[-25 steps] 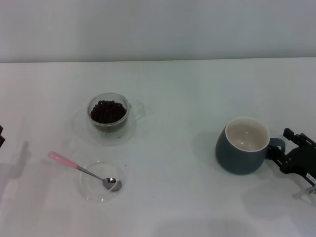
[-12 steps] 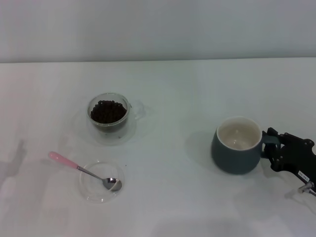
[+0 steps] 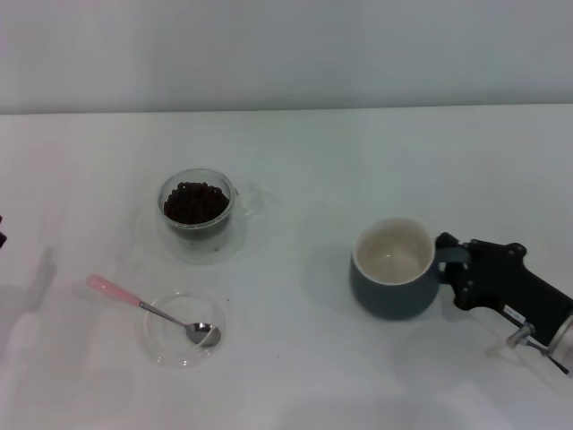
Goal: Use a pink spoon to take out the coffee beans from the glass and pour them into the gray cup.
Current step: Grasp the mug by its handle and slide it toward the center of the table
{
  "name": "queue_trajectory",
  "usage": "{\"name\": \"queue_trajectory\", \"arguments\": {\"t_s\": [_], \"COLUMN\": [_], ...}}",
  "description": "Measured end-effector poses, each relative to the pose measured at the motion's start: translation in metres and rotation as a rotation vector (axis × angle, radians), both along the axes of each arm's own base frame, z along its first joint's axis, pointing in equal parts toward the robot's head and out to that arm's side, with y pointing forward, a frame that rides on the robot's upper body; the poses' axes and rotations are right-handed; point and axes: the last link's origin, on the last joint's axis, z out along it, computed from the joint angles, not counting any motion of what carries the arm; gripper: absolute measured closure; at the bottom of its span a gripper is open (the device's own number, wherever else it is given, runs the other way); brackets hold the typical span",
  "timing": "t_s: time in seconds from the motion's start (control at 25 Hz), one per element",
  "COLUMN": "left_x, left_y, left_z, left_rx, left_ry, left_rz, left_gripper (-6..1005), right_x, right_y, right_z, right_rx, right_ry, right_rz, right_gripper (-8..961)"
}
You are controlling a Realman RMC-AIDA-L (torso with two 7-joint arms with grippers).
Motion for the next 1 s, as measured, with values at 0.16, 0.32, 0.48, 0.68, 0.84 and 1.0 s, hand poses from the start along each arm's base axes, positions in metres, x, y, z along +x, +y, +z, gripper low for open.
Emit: {"name": "queue_trajectory", "arguments": {"t_s": [0.16, 0.32, 0.48, 0.68, 0.84, 1.0], "left_x": [0.001, 0.003, 0.004, 0.004, 0.005, 0.005], "left_y": [0.001, 0.003, 0.004, 0.004, 0.004, 0.004], "left_z": [-0.001, -0.001, -0.002, -0.002, -0.003, -0.003], "left_rx": [-0.002, -0.003, -0.004, -0.004, -0.005, -0.008], "left_ry": [-0.005, -0.014, -0.017, -0.019, -0.023, -0.035], "left_rz": [-0.002, -0.007, -0.011, -0.011, -0.011, -0.009], "left_gripper": [109, 109, 109, 108, 108, 108], "right_x": [-0.012, -0.024, -0.029, -0.033, -0.032, -0.028], "right_y": [0.005, 0.010, 0.016, 0.016, 0.018, 0.019], "right_z": [-0.009, -0.019, -0.024, -0.031, -0.034, -0.035], "right_rx": [-0.047, -0.092, -0.116, -0.165, -0.180, -0.189], "right_ry": [-0.001, -0.005, -0.019, -0.045, -0.062, -0.056], "right_rz": [0.049, 0.088, 0.100, 0.127, 0.113, 0.075], "right_gripper": [951, 950, 949, 944, 862, 702]}}
